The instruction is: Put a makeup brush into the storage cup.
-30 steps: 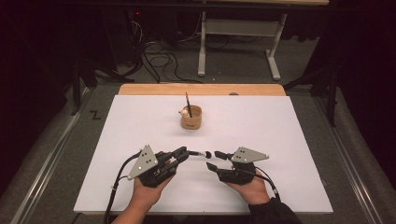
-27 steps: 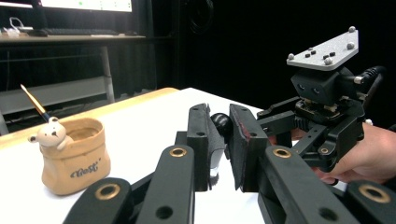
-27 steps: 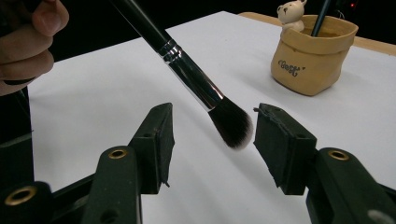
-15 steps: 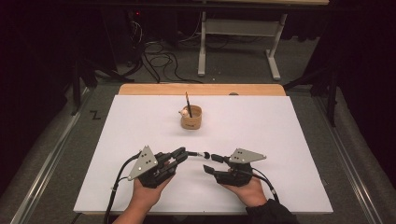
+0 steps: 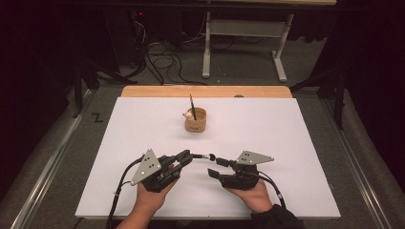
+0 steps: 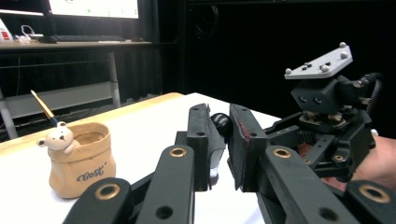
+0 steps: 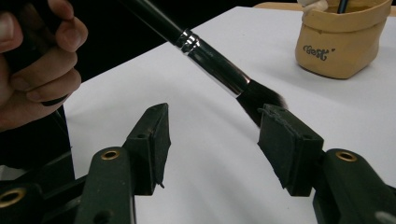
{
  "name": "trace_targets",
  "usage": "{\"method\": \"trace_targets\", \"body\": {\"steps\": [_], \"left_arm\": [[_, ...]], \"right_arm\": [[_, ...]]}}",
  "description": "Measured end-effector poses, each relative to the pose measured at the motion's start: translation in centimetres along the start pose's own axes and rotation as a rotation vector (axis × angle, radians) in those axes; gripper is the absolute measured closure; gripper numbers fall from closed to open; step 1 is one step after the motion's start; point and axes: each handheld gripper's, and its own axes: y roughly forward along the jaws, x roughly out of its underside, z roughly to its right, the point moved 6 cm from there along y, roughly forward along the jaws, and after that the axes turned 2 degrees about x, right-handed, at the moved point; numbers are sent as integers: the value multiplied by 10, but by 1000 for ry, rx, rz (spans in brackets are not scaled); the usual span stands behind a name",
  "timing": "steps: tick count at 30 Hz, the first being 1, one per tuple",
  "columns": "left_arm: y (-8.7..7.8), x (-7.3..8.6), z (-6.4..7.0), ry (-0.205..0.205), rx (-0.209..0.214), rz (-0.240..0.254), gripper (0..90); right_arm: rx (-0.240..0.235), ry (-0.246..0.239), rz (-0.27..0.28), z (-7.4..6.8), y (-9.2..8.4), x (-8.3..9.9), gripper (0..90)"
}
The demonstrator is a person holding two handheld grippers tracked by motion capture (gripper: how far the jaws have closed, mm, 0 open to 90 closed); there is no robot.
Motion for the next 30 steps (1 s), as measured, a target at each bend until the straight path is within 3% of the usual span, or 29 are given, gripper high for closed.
{"method": "trace_targets", "body": {"steps": [5,14,20,25,30], "left_arm": [[1,3,3,-5,30,-23,797],[7,3,10,-19,67,-43,796],[12,1,14,2,71,-56,796],[11,0,8,13,36,-55,796],[5,-1,3,33,-8,-37,796]], "right_arm": [[19,-7,16,3,-2,-2,427],[49,-115,37,-1,-3,-6,431],[61,-163,42,-3,-3,-8,433],[66,-148,53,-3,-5,-9,432],[26,-40,66,-4,-4,-9,409]]}}
